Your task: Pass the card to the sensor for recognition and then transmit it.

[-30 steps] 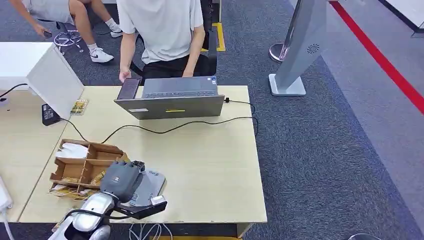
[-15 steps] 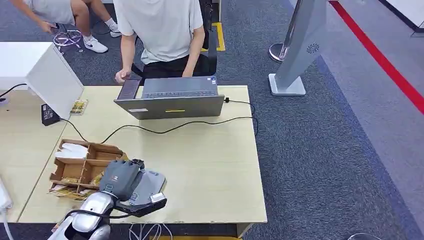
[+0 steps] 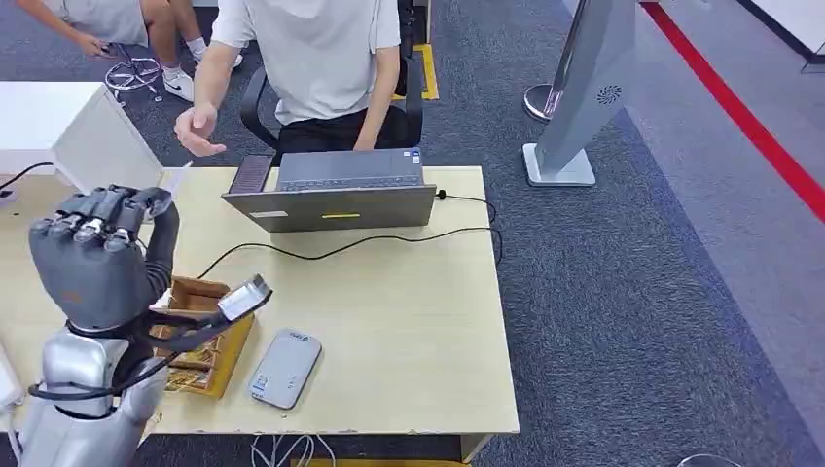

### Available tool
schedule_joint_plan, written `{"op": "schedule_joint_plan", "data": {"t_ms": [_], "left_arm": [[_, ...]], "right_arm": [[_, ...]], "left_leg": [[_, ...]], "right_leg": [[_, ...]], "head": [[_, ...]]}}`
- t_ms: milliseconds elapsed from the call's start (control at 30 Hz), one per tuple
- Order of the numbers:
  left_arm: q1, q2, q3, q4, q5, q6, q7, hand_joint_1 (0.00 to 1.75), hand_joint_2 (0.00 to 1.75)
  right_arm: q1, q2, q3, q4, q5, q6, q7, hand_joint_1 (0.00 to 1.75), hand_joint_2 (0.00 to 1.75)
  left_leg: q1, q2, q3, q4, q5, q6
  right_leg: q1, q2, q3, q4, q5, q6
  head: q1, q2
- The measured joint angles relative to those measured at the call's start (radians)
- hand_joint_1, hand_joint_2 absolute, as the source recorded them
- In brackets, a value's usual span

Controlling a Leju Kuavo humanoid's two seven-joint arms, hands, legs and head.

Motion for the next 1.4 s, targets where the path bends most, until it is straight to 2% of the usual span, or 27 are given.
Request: {"op": "schedule_joint_plan", "data": {"t_ms": [167,267,333,367,433,500,567,667,767,900,1067,1100,1300,1400], "left_arm": [[-0.094,-0.018,0.056,0.037,-0.005,0.0,0.007,1.75,1.75],[-0.154,-0.021,0.082,0.093,-0.033,-0.005,0.035,1.75,1.75],[-0.234,-0.021,0.111,0.191,-0.066,-0.012,0.06,1.75,1.75],[-0.286,-0.019,0.127,0.257,-0.092,-0.021,0.091,1.75,1.75],[-0.4,0.006,0.119,0.42,-0.109,-0.031,0.205,1.75,1.75],[-0.522,0.034,0.084,0.628,-0.11,-0.049,0.304,1.75,1.75],[-0.586,0.052,0.065,0.785,-0.11,-0.049,0.352,1.75,1.75],[-0.62,0.058,0.06,0.939,-0.111,-0.041,0.374,1.75,1.75],[-0.645,0.061,0.058,1.036,-0.111,-0.038,0.389,1.75,1.75],[-0.653,0.061,0.057,1.092,-0.111,-0.039,0.389,1.75,1.75],[-0.653,0.066,0.057,1.129,-0.111,-0.042,0.375,1.75,1.75],[-0.653,0.067,0.057,1.135,-0.111,-0.042,0.372,0.0,1.75],[-0.651,0.069,0.057,1.155,-0.109,-0.042,0.364,0.0,1.75],[-0.635,0.069,0.064,1.147,-0.097,-0.019,0.318,0.0,1.75]], "right_arm": [[0.0,-0.002,0.013,0.0,0.006,0.01,0.002,0.0,1.75],[0.0,-0.004,0.019,0.0,0.019,0.028,-0.001,0.0,1.75],[0.0,-0.008,0.024,0.0,0.029,0.039,-0.01,0.0,1.75],[-0.001,-0.01,0.028,-0.001,0.038,0.045,-0.015,0.0,1.75],[-0.001,-0.015,0.039,-0.003,0.05,0.053,-0.024,0.0,1.75],[0.0,-0.019,0.043,-0.004,0.045,0.055,-0.04,0.0,1.75],[0.004,-0.021,0.043,-0.004,0.027,0.05,-0.052,0.0,1.75],[0.006,-0.021,0.043,-0.004,0.016,0.047,-0.045,0.0,1.75],[0.005,-0.021,0.043,-0.004,0.014,0.048,-0.022,0.0,1.75],[0.002,-0.021,0.043,-0.004,0.016,0.052,-0.001,0.0,1.75],[0.002,-0.023,0.043,-0.005,0.018,0.051,-0.015,0.0,1.75],[0.003,-0.023,0.043,-0.005,0.018,0.05,-0.016,0.0,1.75],[0.003,-0.023,0.043,-0.006,0.036,0.046,-0.036,0.0,1.75],[0.004,-0.023,0.043,-0.006,0.042,0.038,-0.047,0.0,1.75]], "left_leg": [[0.0,0.0,0.0,0.0,0.0,0.0],[0.0,0.0,0.0,0.0,0.0,0.0],[0.0,0.0,0.0,0.0,0.001,0.001],[0.0,0.0,0.0,0.0,0.001,0.001],[0.001,0.001,0.0,0.0,0.003,0.0],[0.0,0.002,0.0,0.0,0.004,0.0],[0.0,0.005,0.001,0.0,0.004,0.0],[0.0,0.005,0.0,0.0,0.003,0.0],[0.0,0.005,0.0,0.0,0.003,0.0],[0.0,0.004,-0.001,0.0,0.003,0.0],[0.0,0.005,-0.001,0.0,0.003,0.0],[0.0,0.005,-0.001,0.0,0.003,0.0],[0.0,0.004,-0.002,0.0,0.003,0.0],[0.0,0.004,-0.002,0.0,0.003,0.0]], "right_leg": [[0.0,0.0,0.0,0.0,0.001,0.0],[0.0,0.0,0.0,0.0,0.001,0.0],[0.0,-0.001,0.0,0.0,0.001,0.0],[0.0,-0.001,0.0,0.0,0.001,-0.001],[0.0,0.001,-0.001,0.0,0.003,-0.002],[0.001,0.002,-0.001,0.001,0.004,-0.001],[0.001,0.006,-0.001,0.002,0.004,-0.002],[0.001,0.006,-0.002,0.002,0.004,-0.002],[0.0,0.006,-0.002,0.001,0.004,-0.002],[0.0,0.004,-0.002,0.001,0.003,-0.001],[0.0,0.004,-0.003,0.001,0.004,-0.001],[0.0,0.004,-0.003,0.001,0.004,-0.001],[0.0,0.004,-0.003,0.001,0.003,-0.001],[0.0,0.004,-0.003,0.001,0.003,-0.001]], "head": [[0.0,0.0],[0.001,0.0],[0.001,0.0],[0.0,0.0],[0.001,0.0],[0.001,0.0],[0.0,0.0],[0.001,0.0],[0.0,0.0],[0.002,0.0],[0.001,0.0],[0.002,0.0],[0.001,0.0],[0.002,0.0]]}}
